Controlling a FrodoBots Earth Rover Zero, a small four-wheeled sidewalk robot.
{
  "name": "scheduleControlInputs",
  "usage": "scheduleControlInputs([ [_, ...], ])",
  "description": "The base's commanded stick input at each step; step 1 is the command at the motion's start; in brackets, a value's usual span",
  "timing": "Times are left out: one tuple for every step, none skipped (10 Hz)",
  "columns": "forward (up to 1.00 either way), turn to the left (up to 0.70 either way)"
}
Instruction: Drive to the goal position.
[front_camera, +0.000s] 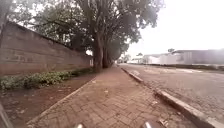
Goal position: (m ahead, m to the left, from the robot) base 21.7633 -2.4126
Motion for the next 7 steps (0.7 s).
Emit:
scheduleControlInputs([
  [0.00, 0.00],
  [0.00, 0.00],
  [0.00, 0.00],
  [0.00, 0.00],
  [0.10, 0.00],
  [0.28, 0.00],
  [0.70, 0.00],
])
